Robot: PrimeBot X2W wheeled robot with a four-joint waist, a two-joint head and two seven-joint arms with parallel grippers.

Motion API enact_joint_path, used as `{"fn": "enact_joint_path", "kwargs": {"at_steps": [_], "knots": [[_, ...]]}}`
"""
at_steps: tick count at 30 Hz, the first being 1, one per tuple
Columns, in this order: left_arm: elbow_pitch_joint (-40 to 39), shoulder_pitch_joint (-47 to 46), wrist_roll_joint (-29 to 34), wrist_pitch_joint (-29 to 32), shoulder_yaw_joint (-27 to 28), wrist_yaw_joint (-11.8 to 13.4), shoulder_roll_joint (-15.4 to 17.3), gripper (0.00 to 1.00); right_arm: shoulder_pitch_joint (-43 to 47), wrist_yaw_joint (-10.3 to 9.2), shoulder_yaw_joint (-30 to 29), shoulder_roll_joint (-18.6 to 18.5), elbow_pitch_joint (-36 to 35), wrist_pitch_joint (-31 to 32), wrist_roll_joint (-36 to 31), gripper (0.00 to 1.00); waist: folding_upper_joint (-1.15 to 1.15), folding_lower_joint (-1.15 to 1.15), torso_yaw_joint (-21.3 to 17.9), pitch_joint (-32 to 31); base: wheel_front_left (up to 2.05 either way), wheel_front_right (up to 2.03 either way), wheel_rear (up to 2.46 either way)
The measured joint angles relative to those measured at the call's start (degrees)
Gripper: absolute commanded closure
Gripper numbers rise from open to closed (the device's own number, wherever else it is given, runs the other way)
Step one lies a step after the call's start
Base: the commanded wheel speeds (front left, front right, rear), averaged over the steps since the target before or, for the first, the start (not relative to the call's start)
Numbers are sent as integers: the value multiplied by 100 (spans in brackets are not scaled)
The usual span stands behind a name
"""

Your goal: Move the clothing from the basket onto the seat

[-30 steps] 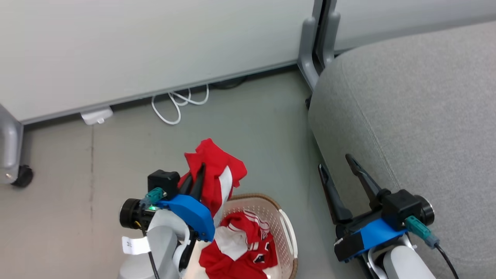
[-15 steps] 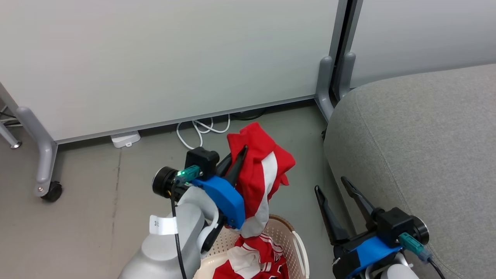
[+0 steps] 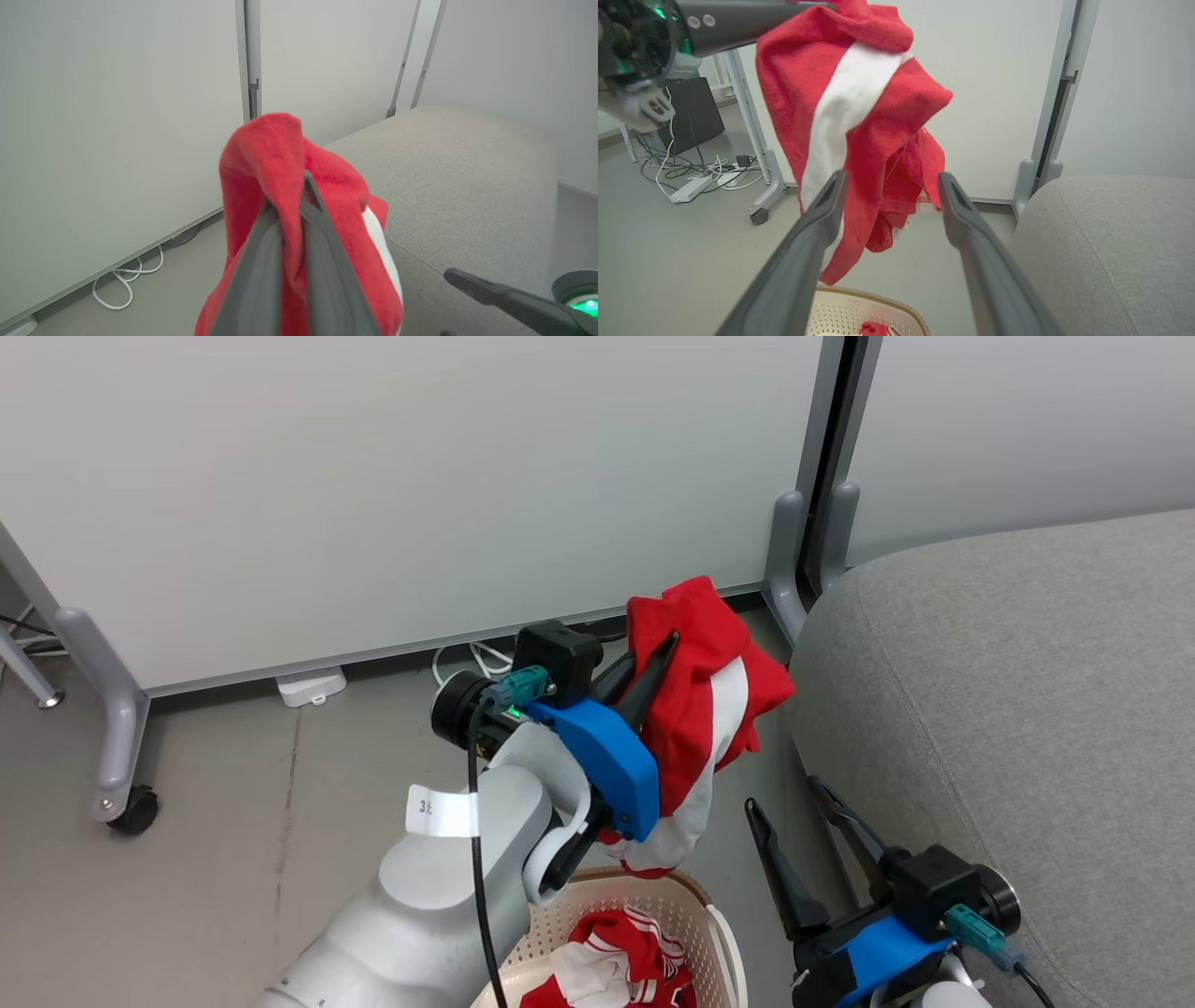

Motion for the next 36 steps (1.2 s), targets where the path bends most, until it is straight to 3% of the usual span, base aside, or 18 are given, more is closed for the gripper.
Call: {"fn": "enact_joint_path", "kwargs": {"at_steps": [8, 16, 36], "knots": [[-69, -211, -393, -15, -456, 234, -2, 100, 0, 0, 60, 0, -7, 16, -1, 0, 0, 1, -48, -4, 0, 0, 0], [-54, -346, -732, -124, -811, 302, -1, 100, -153, 0, 393, 0, 178, 154, 68, 0, 0, 1, -24, 28, 0, 0, 0], [86, -582, -1288, -343, -1463, 402, 2, 100, -1505, 0, 1105, -1, 1723, 172, 307, 0, 0, 1, 86, 73, 0, 0, 0]]}}
